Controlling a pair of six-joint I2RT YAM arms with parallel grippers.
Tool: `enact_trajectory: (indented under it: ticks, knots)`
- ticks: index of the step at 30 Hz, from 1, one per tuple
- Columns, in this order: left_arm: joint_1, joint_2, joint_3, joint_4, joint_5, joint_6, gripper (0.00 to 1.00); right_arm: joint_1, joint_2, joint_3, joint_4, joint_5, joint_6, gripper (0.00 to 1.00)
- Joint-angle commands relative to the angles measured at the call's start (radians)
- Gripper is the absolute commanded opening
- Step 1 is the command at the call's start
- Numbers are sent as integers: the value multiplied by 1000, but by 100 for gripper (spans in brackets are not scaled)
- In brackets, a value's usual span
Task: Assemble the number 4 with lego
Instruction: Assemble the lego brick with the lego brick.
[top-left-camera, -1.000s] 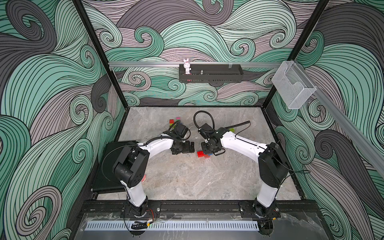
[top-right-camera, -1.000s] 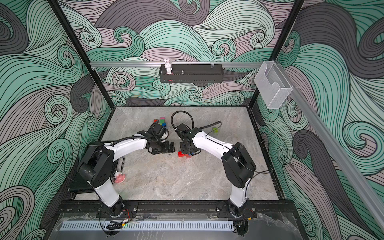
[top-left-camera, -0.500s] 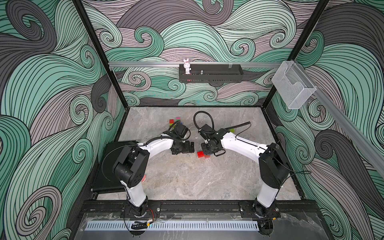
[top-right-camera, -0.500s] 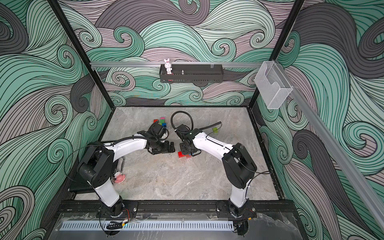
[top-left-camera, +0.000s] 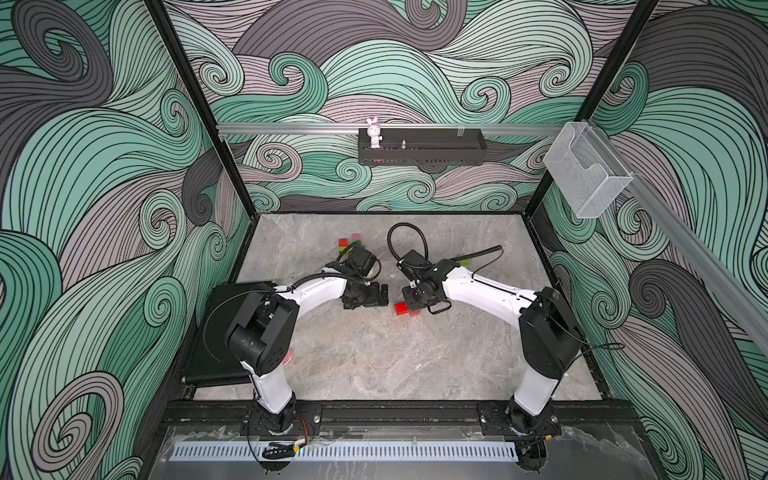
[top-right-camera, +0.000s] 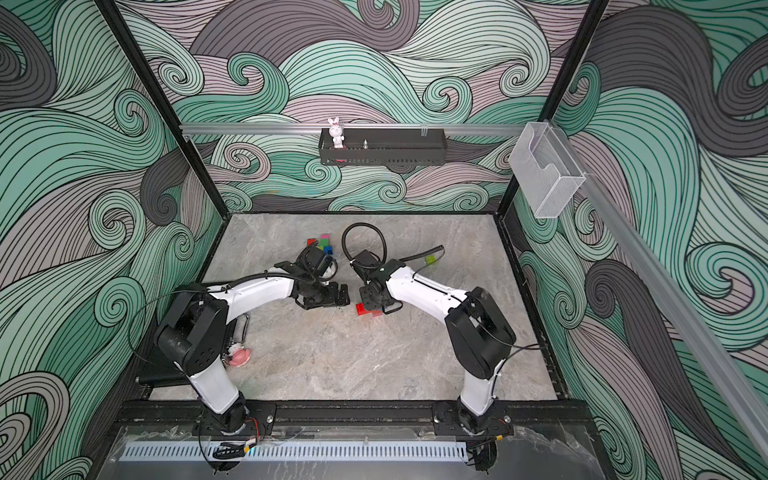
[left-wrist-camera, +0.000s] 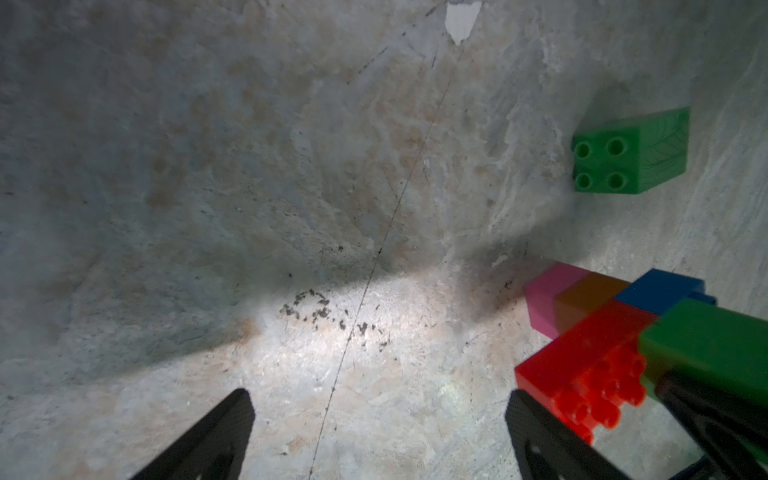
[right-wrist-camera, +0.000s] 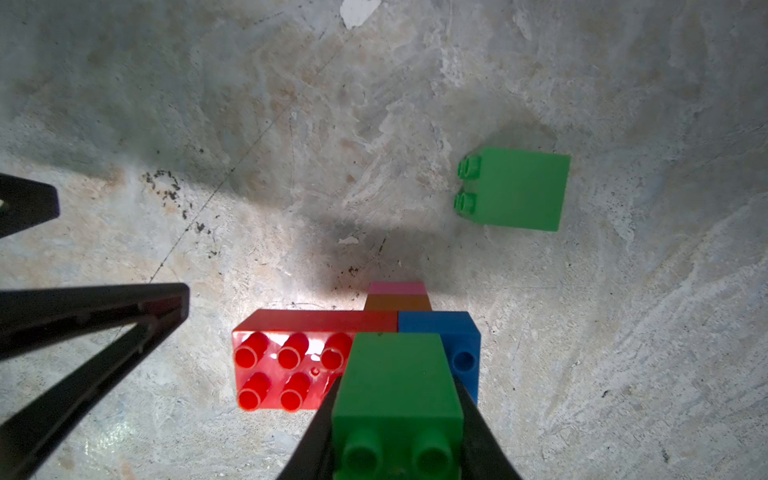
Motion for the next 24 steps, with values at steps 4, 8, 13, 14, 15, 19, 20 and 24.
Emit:
enact_trajectory:
  ticks: [4,8,13,14,15,19,20,24]
  knots:
    - [23,-56,4,1,-47,6,99,-1,118,-74,-138,-53,8,0]
    - [29,-69,12,-7,-45,8,99,-1,101,-30,-151,-59,22,4]
    - [32,-83,6,-18,-39,9,99,0,75,28,-147,-53,38,14]
    - [33,-87,4,-19,-40,8,99,1,70,35,-144,-50,42,15]
    - [33,-90,1,-19,-41,9,99,0,64,45,-140,-49,44,16]
    - [36,-92,-7,-22,-43,15,99,0,56,63,-141,-43,48,22]
    - [38,-93,-8,-23,-43,15,99,0,54,65,-141,-44,49,23]
    - [39,-94,-18,-20,-38,15,99,1,48,71,-140,-55,51,28]
